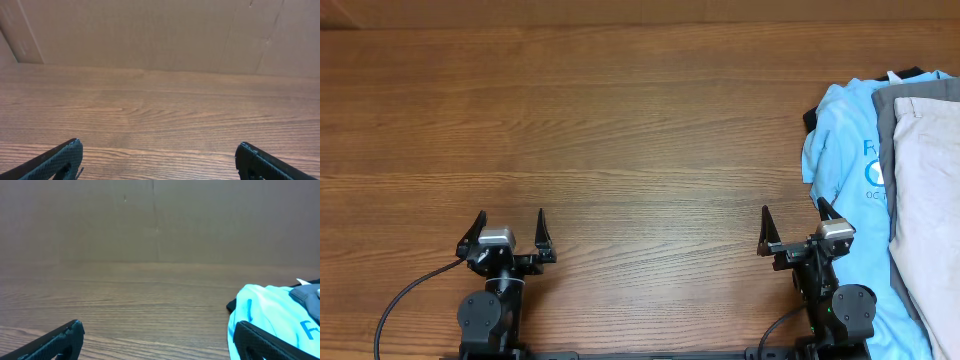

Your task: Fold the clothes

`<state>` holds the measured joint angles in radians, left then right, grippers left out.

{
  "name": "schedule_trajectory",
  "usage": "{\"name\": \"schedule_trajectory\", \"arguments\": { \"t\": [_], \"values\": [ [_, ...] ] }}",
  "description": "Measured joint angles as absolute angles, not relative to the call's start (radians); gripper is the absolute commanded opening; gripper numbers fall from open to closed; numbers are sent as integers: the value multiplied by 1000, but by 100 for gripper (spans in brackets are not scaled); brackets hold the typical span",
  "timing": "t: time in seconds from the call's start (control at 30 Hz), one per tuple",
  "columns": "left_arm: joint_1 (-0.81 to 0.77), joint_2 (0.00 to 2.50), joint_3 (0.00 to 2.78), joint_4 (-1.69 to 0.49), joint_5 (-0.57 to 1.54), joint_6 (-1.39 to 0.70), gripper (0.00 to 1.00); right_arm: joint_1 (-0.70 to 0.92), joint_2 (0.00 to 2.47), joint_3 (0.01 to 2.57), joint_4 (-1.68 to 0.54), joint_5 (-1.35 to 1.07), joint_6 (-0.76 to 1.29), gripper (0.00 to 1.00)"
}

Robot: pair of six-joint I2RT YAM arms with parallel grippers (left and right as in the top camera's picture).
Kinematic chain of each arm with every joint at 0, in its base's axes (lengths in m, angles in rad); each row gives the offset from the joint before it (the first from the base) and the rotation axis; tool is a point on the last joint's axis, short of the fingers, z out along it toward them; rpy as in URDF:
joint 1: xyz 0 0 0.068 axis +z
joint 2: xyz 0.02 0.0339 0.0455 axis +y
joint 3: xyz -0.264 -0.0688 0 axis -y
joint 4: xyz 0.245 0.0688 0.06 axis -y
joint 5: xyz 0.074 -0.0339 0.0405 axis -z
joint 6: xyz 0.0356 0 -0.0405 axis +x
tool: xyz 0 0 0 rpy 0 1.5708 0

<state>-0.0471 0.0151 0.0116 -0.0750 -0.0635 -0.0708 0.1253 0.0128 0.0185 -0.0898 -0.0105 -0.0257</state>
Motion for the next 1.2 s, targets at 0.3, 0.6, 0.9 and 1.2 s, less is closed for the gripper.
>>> {"name": "schedule_trajectory", "arguments": {
  "t": [0.3,0.6,0.9,1.2],
  "values": [
    [-47,15,12,-75,-64,-70,100,125,13,19,-90,-10,-27,100],
    [-47,15,12,-75,-64,-71,100,125,13,19,-89,-11,-16,100],
    [-47,15,12,-75,-64,-71,100,125,17,76,-229,-19,105,100],
    [-47,15,10,-75,-64,-70,100,125,154,606,-506,-12,154,100]
  ]
}}
